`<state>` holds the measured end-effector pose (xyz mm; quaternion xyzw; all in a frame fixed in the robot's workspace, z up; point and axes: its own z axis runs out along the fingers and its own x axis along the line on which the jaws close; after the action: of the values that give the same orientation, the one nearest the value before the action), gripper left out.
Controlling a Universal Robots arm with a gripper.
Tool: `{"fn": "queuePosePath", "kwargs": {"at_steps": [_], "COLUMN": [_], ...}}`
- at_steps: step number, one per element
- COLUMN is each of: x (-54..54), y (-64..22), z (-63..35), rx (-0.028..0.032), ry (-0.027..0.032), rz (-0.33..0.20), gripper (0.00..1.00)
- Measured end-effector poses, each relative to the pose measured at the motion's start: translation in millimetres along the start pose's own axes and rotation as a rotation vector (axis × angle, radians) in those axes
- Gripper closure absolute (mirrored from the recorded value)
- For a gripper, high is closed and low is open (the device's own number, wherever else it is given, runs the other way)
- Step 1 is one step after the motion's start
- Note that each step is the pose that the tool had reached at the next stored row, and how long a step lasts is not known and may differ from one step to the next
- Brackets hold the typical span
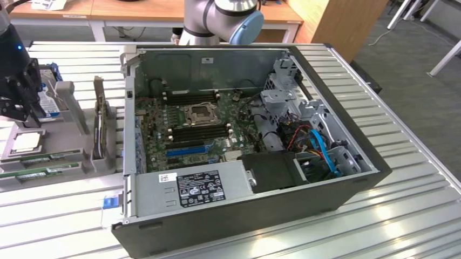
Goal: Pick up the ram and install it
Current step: 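Pick up the ram and move it above insertion slot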
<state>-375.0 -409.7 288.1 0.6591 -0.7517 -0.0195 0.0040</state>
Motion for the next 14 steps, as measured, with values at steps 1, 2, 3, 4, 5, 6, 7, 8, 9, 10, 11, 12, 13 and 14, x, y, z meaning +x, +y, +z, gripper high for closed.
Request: {"fn": "queuePosePath", "kwargs": {"at_steps": [1, 2, 3, 4, 5, 6, 7, 8, 9, 10, 11, 12, 13, 14], "x": [0.0, 0.0, 0.0, 0.0, 0.1, 0.1, 0.1, 0.1, 0.1, 0.1, 0.1, 0.1, 0.1, 0.1], "y": [0.0, 0.0, -0.1, -0.1, -0.1, -0.1, -0.1, -0.2, -0.2, -0.2, -0.2, -0.2, -0.2, -0.3], "z": [0.6, 1.1, 1.6, 2.2, 2.7, 3.2, 3.8, 4.3, 4.8, 5.2, 5.8, 6.3, 6.8, 7.3], "rx": [0.0, 0.0, 0.0, 0.0, 0.0, 0.0001, 0.0001, 0.0001, 0.0, 0.0, 0.0, 0.0, 0.0, 0.0], "ry": [0.0, 0.0, 0.0, 0.0, 0.0, 0.0, 0.0, 0.0, 0.0, 0.0, 0.0, 0.0, 0.0, 0.0], "rz": [0.0, 0.0, 0.0, 0.0, 0.0, 0.0, 0.0, 0.0, 0.0, 0.0, 0.0, 0.0, 0.0, 0.0], "gripper": [0.69, 0.69, 0.69, 0.69, 0.69, 0.69, 0.69, 0.69, 0.69, 0.69, 0.69, 0.69, 0.69, 0.69]}}
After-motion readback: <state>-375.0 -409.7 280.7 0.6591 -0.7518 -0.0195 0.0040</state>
